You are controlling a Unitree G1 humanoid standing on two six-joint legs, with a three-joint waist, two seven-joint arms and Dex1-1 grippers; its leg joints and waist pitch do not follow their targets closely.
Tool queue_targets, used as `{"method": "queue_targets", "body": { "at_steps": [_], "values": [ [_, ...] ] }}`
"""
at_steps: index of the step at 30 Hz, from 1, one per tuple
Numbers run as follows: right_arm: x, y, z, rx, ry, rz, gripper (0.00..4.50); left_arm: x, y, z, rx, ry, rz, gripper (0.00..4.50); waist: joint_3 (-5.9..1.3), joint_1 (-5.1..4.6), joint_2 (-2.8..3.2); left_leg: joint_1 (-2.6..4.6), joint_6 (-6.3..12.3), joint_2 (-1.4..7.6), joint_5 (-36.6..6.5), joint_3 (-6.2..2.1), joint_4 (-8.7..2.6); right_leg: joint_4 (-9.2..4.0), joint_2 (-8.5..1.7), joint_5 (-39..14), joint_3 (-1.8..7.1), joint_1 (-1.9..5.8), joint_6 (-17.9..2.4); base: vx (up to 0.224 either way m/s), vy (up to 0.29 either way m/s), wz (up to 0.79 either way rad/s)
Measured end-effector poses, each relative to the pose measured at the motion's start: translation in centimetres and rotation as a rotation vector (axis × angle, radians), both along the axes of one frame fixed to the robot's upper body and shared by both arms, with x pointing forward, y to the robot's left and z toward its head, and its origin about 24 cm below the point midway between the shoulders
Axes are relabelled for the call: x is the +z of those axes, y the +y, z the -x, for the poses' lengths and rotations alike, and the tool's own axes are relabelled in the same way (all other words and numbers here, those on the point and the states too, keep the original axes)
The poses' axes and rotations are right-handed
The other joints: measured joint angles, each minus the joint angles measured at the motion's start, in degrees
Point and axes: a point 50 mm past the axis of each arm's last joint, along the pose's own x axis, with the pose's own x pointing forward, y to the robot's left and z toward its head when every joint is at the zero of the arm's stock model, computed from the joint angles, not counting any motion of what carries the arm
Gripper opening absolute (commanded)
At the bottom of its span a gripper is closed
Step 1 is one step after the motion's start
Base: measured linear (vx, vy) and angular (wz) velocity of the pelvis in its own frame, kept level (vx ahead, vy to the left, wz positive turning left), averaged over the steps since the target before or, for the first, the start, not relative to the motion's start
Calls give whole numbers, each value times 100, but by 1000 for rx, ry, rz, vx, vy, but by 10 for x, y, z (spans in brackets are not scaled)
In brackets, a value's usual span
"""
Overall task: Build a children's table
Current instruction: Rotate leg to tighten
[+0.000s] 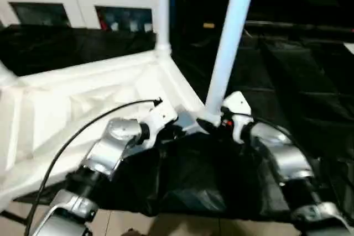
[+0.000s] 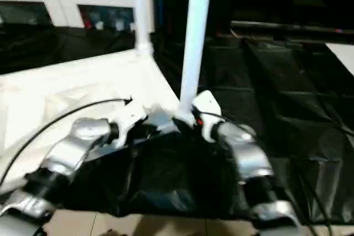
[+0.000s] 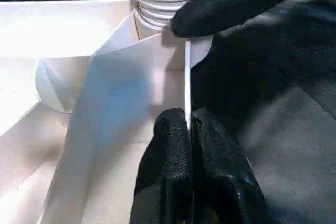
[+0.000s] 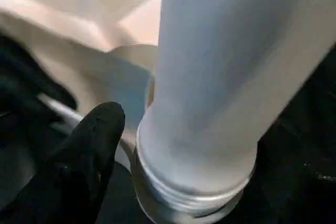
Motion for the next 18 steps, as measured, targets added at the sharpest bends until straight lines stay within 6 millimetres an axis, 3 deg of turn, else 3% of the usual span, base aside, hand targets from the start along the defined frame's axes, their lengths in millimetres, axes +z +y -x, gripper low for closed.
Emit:
{"method": "queue_targets", "body": {
  "at_steps": [8, 10, 13, 18],
  "values": [
    [8, -6, 15, 276, 29, 61, 384, 2, 15, 12, -130, 66, 9, 0, 2, 123, -10, 0, 9, 1, 6, 0, 3, 3, 0, 0, -1, 0, 0, 0, 0, 0],
    [9, -7, 17, 311, 39, 72, 352, 3, 16, 13, -149, 78, 6, 0, 2, 126, -12, -2, 22, 1, 15, 3, 3, 3, -1, 0, 0, 0, 0, 0, 0, 0],
    [9, -8, 20, 358, 60, 85, 348, 4, 21, 16, -190, 102, -1, 0, 6, 125, -25, -2, 23, 1, 15, 4, 3, 2, -1, 0, -1, 0, 0, 0, 0, 0],
    [10, -7, 21, 379, 70, 80, 300, 6, 24, 17, -213, 111, -5, 0, 21, 123, -58, -2, 23, 1, 15, 4, 3, 3, -1, 1, 0, 0, -1, 0, 0, 0]
  ]
}}
